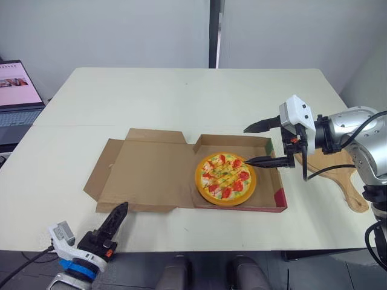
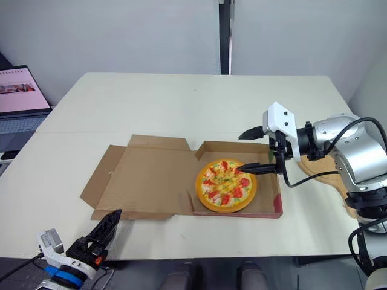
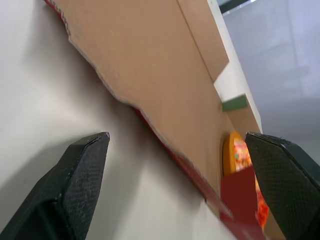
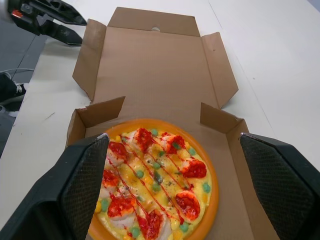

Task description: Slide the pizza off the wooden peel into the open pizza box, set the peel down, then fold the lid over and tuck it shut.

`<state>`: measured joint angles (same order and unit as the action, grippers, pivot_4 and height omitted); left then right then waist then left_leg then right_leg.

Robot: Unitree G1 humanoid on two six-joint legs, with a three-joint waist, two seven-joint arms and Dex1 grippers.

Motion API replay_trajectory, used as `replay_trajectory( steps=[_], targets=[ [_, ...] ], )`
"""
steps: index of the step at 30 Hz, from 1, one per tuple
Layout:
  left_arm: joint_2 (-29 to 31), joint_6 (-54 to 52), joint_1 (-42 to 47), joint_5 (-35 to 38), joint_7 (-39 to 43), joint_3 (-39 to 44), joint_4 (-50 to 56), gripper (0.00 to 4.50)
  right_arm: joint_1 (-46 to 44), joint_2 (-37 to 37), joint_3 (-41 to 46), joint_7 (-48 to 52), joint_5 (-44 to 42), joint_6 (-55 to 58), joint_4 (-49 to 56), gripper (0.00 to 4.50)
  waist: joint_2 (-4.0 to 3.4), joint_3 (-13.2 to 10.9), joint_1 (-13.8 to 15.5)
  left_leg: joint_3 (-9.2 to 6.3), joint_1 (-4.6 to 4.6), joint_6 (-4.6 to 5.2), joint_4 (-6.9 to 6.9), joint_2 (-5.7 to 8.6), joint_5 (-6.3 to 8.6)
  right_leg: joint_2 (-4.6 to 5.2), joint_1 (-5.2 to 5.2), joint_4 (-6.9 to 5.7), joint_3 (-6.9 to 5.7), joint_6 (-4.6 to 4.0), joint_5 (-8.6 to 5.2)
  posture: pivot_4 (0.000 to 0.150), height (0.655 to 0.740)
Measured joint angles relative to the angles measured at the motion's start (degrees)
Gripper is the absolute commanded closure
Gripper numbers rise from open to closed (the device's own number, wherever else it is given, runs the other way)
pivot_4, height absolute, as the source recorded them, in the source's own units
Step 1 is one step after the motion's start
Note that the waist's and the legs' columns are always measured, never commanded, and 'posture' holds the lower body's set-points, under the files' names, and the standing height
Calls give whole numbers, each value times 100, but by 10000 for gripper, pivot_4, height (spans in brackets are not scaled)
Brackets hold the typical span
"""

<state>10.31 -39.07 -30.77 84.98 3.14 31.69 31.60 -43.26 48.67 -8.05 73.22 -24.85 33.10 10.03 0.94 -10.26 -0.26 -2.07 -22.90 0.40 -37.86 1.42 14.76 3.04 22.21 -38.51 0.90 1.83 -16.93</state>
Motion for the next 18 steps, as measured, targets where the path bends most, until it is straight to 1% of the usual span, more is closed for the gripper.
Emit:
replay_trajectory(
  steps=[7,13,14,15,18],
  targets=[
    [-336,499,423,29,-711,-382,3,0,-47,-6,-10,9,12,12,0,437,4,-2,3,1,0,3,-5,0,2,-1,-3,-1,-2,2,1,1500,7400],
    [-455,867,445,60,-1029,-503,46,0,-48,-6,-12,38,11,52,0,437,4,-2,0,3,1,3,-6,0,2,-1,-3,-1,-1,3,1,1500,7400],
    [-466,927,434,69,-1057,-503,46,3837,-48,-6,-12,44,8,68,0,0,4,-2,0,4,0,3,-6,0,2,-1,-3,0,0,3,1,1500,7400],
    [-472,967,427,79,-1086,-501,46,5508,-48,-6,-12,48,8,90,0,0,4,-2,0,4,0,3,-6,0,2,-1,-3,1,0,3,1,1500,7400],
    [-485,1096,397,150,-1160,-502,46,14468,-53,-7,-12,70,-16,121,1,0,5,-2,-1,5,0,4,-5,0,2,-1,-3,3,0,3,1,1500,7400]
  ],
)
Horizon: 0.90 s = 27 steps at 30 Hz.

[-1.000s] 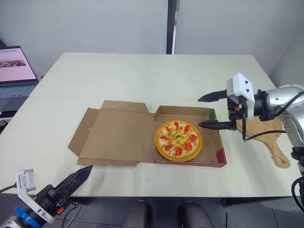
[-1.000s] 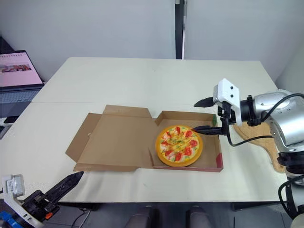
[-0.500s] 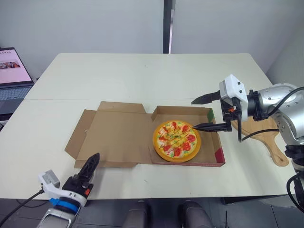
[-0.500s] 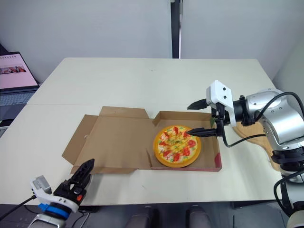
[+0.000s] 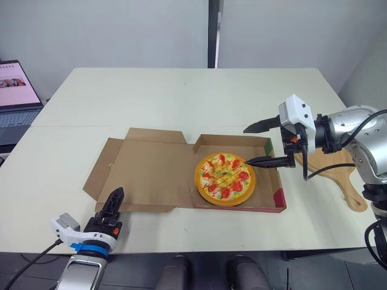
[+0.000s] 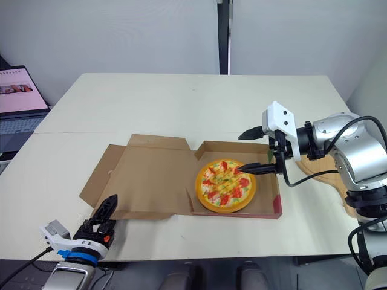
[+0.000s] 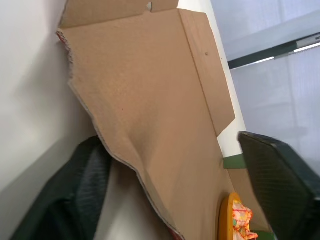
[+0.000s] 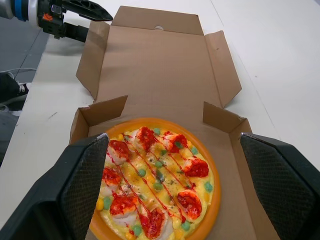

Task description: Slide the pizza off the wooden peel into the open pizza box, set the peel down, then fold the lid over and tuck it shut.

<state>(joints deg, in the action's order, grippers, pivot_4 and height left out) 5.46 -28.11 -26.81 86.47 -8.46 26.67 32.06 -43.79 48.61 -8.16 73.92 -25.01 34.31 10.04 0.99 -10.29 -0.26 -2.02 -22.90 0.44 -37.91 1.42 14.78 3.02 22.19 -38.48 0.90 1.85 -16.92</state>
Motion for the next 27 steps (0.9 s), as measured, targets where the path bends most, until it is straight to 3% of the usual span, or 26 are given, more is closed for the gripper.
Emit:
replay_trajectory(
  steps=[10,27],
  targets=[
    [18,107,-90,11,-88,-58,37,44377,-16,-42,0,93,-63,4,1,0,1,0,-2,0,-3,2,4,0,1,-1,-3,17,-1,3,1,1500,7400],
    [675,157,-47,41,176,-102,372,44747,-16,-166,0,84,-30,-116,-58,0,1,0,21,-12,-2,3,5,-1,2,-2,-17,38,-11,10,8,1500,7400]
  ],
)
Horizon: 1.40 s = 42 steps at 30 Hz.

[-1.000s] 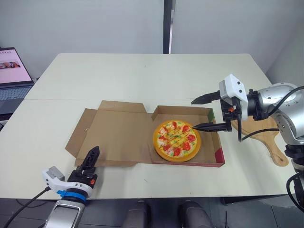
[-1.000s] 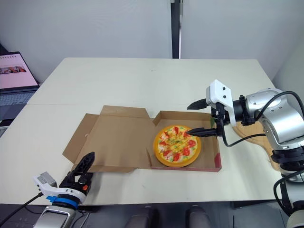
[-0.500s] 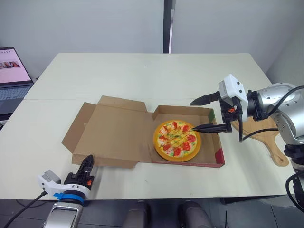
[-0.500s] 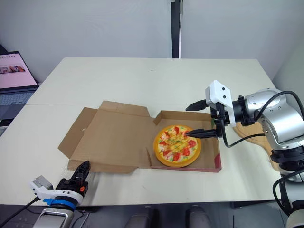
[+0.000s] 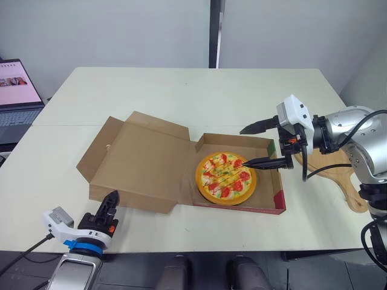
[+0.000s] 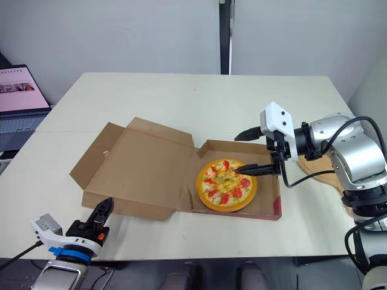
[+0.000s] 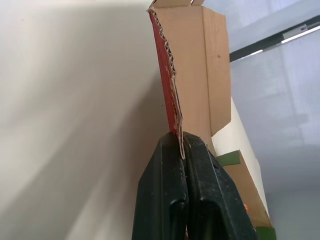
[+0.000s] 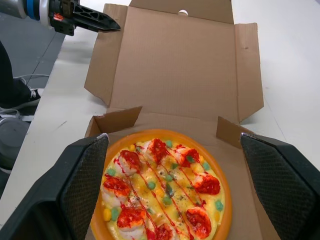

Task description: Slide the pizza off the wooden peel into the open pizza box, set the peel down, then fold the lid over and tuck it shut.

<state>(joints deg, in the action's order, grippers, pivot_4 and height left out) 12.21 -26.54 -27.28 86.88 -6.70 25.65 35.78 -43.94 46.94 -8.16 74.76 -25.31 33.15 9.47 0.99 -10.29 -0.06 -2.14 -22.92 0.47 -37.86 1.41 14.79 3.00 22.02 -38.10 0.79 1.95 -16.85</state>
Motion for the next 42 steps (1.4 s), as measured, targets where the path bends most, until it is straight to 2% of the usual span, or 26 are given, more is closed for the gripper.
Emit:
replay_trajectory(
  steps=[12,19,33,42],
  targets=[
    [908,-81,304,549,477,44,50,44747,-14,-167,3,-122,127,-21,-67,0,0,0,4,-7,0,0,0,0,0,1,-1,0,-6,-1,0,1500,7400],
    [1244,-194,417,712,849,70,24,44747,-74,-195,30,-216,87,12,-66,0,-1,0,4,-8,0,-1,1,0,0,1,-1,1,-6,-1,0,1500,7400],
    [2011,-460,1251,1432,908,32,231,44747,-12,-162,151,-484,47,101,49,0,-1,-1,6,-9,-1,-1,4,0,0,1,1,0,-7,-2,1,1500,7400],
    [2326,-720,1812,1311,1246,-507,384,44747,66,-167,177,-706,134,95,60,0,-1,-1,9,-9,-1,-1,3,1,-1,1,-1,1,-8,-1,1,1500,7400]
  ],
)
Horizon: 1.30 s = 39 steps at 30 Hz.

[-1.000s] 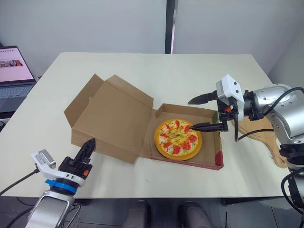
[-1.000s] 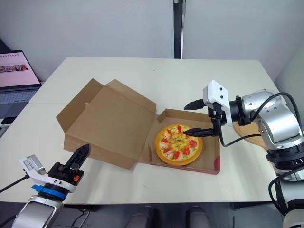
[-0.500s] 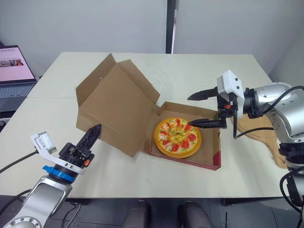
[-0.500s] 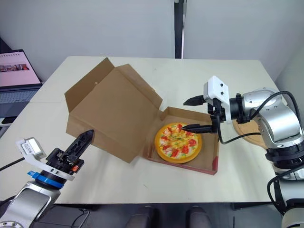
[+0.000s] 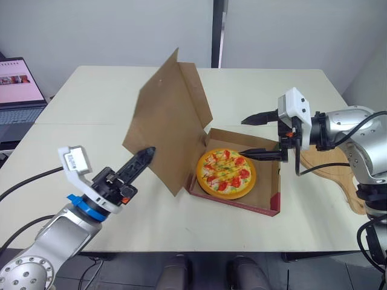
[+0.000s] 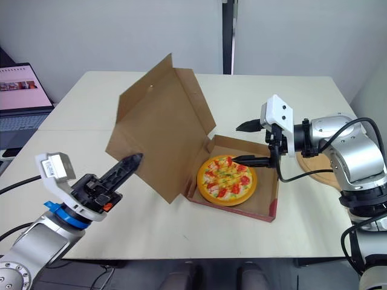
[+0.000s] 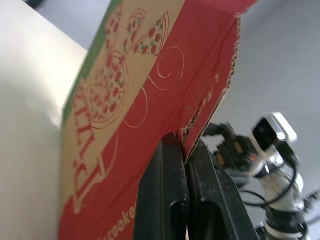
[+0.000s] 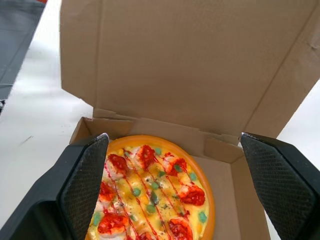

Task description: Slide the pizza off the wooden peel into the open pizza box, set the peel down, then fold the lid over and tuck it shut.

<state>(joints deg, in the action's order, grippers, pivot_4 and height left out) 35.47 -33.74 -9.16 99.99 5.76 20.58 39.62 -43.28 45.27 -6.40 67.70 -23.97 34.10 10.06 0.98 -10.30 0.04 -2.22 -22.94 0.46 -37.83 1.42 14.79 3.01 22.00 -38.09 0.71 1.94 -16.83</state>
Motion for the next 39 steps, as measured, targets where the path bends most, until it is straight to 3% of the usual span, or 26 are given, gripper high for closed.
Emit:
replay_trajectory(
  steps=[11,17,25,30,39],
  targets=[
    [141,-133,242,-488,395,-400,57,44747,97,-147,-116,-674,818,-585,-317,0,1,-1,4,0,0,-1,0,1,0,0,-1,1,0,0,0,1500,7400],
    [176,-146,256,-584,492,-408,61,45000,-197,-11,-422,-1051,1791,-1022,-1627,15356,-1,-2,-4,3,1,-1,-1,1,-1,-1,1,-1,3,0,0,1500,7400],
    [195,-192,405,-629,507,-517,57,45000,-1369,-343,-1193,-1376,3221,-2534,-4186,44467,-2,-3,-19,7,1,-3,0,1,-2,-4,2,-1,6,0,0,1500,7400],
    [195,-213,486,-660,515,-561,42,45000,-2063,-817,-1562,-1480,3831,-3478,-6033,44799,-2,-6,-19,9,1,-8,-1,1,-5,-4,3,-1,7,0,1,1500,7400],
    [270,-255,568,-660,519,-567,12,45000,-2432,-1015,-1799,-1239,4379,-4574,-7709,44799,-4,-9,-22,8,1,-20,-1,2,-12,-5,3,-3,8,0,1,1500,7400]
  ],
)
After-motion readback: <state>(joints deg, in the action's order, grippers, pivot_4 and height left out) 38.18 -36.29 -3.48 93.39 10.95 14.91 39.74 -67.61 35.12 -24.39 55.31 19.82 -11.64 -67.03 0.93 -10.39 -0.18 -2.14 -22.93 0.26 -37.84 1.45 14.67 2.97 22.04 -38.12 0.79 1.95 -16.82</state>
